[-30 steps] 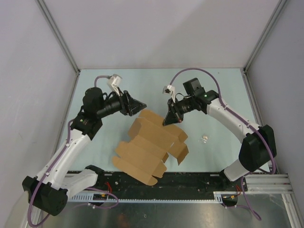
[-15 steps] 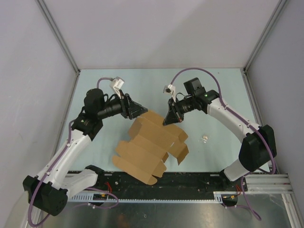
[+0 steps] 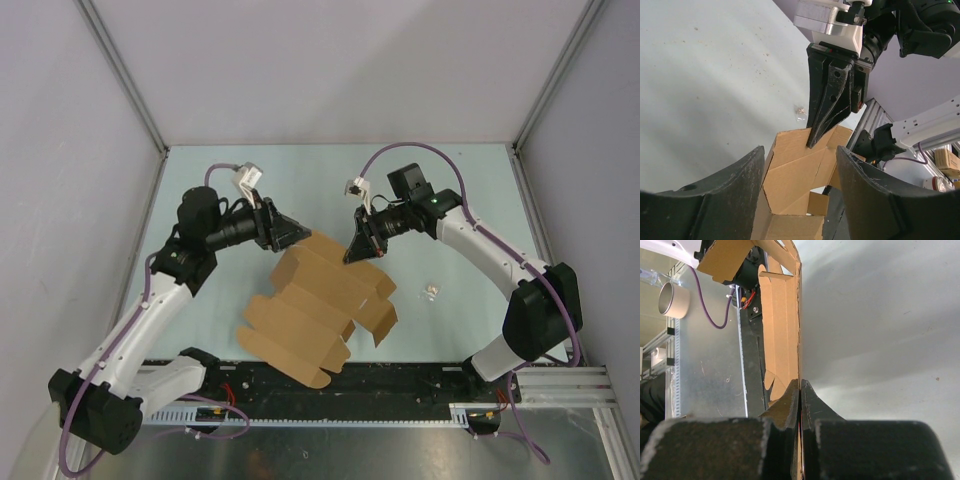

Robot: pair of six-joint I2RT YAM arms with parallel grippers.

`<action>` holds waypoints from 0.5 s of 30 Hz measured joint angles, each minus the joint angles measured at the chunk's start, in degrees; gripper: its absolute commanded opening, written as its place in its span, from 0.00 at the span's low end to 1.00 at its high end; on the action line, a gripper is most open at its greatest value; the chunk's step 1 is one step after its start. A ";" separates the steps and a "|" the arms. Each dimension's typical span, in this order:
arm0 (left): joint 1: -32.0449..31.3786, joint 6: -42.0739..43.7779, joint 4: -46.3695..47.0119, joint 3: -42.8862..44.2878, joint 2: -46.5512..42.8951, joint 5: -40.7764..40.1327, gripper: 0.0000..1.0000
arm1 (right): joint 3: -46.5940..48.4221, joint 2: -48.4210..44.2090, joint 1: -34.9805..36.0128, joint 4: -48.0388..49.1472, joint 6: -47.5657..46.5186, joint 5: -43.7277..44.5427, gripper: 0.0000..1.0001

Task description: Fold the paper box

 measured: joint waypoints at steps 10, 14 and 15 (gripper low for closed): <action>0.00 0.04 0.02 -0.83 0.72 1.25 0.63 | 0.00 0.00 0.00 0.02 0.00 0.00 0.00; -0.02 0.02 0.00 -0.96 1.20 1.79 0.61 | 0.00 0.00 -0.02 0.00 0.00 0.02 0.00; -0.04 0.04 0.00 -0.96 1.31 2.12 0.61 | 0.00 0.00 -0.02 0.00 0.00 0.04 0.00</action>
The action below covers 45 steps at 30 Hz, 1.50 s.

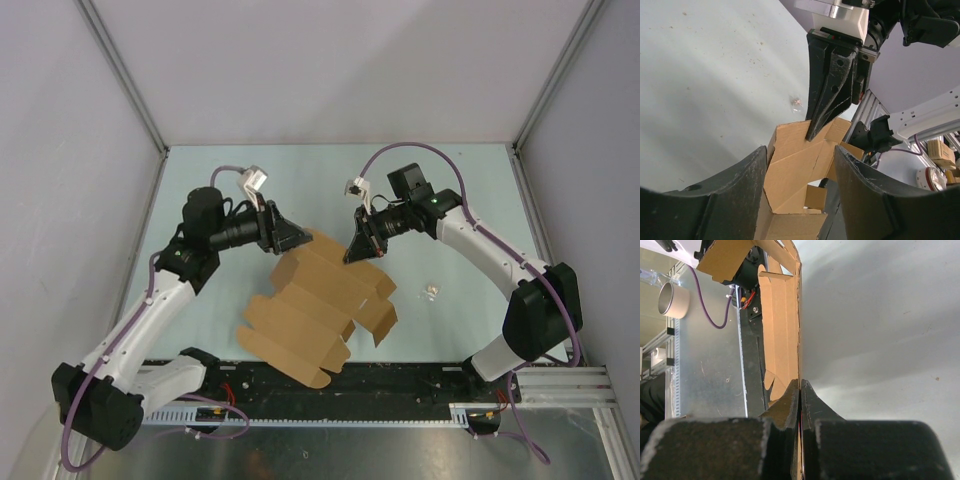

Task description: Fold the paper box

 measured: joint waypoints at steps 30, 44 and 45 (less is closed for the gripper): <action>-4.44 -0.04 -0.02 -2.12 -0.33 3.93 0.58 | 0.00 0.00 -0.09 0.04 0.46 0.94 0.00; -5.07 0.02 -0.24 -0.24 0.85 4.85 0.58 | 0.00 0.00 -0.72 0.50 1.49 -4.02 0.00; -5.07 0.02 -0.26 -0.24 0.85 4.83 0.58 | 0.00 0.00 -0.76 0.50 1.49 -4.13 0.00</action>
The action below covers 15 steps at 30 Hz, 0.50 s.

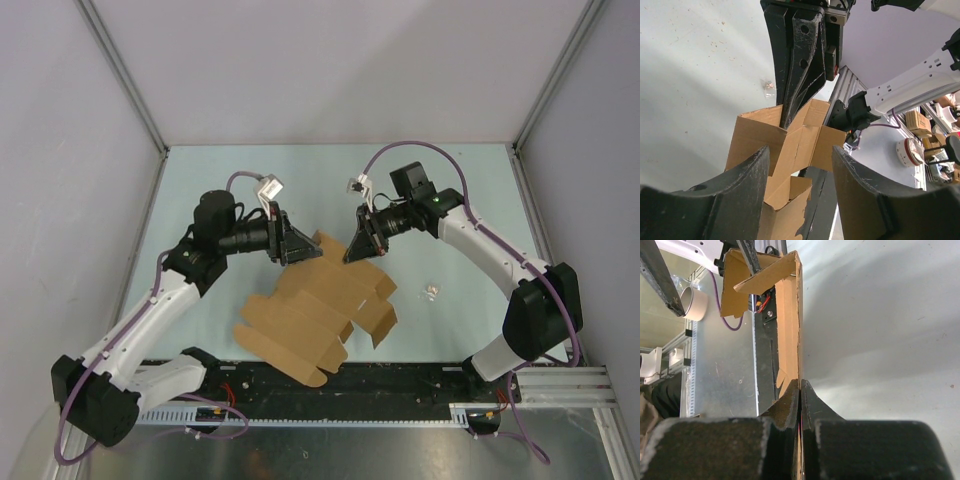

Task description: Fold the paper box

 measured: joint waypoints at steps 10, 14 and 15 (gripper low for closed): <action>-0.55 0.09 0.00 0.00 1.53 -0.02 0.58 | -0.04 -1.36 0.11 0.07 1.11 0.98 0.00; -1.09 0.37 -0.39 0.76 3.13 -0.09 0.61 | -0.04 -2.62 1.14 0.13 1.51 2.78 0.00; -1.16 0.46 -0.59 0.98 3.39 -0.20 0.61 | -0.04 -2.82 1.40 0.13 1.53 3.10 0.00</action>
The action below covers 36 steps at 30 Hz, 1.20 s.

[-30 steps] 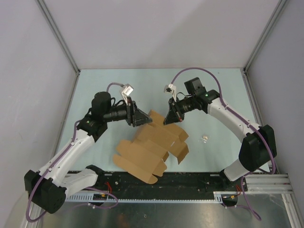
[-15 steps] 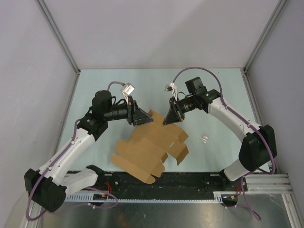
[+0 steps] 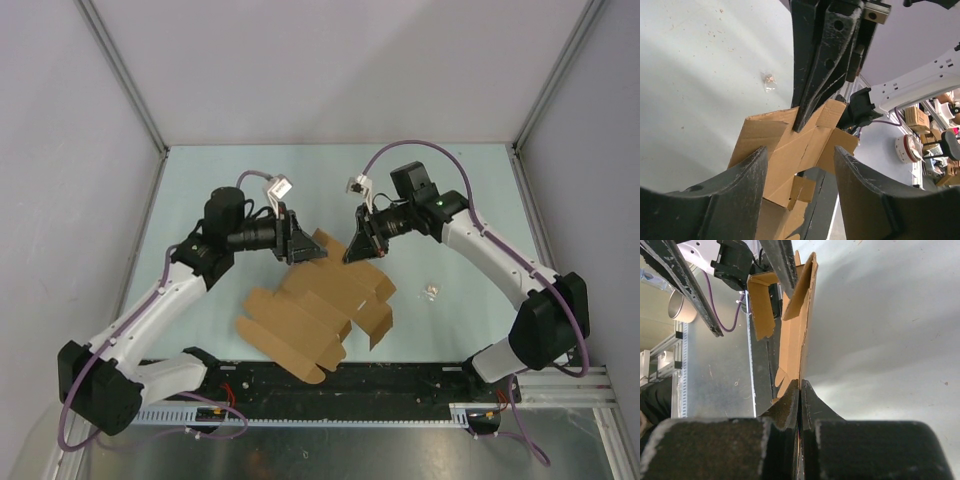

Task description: Fold the paper box

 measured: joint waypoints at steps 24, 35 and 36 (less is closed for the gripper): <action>2.78 0.87 -3.69 4.90 -5.22 -4.50 0.65 | 0.00 -0.33 0.31 -4.57 -2.47 13.42 0.00; 10.12 -0.79 -3.89 1.42 -9.57 -7.41 0.65 | 0.00 -0.07 4.70 -5.14 -3.30 28.24 0.00; 10.12 -0.90 -4.02 1.22 -9.57 -7.41 0.65 | 0.00 0.02 5.44 -5.11 -3.30 29.90 0.00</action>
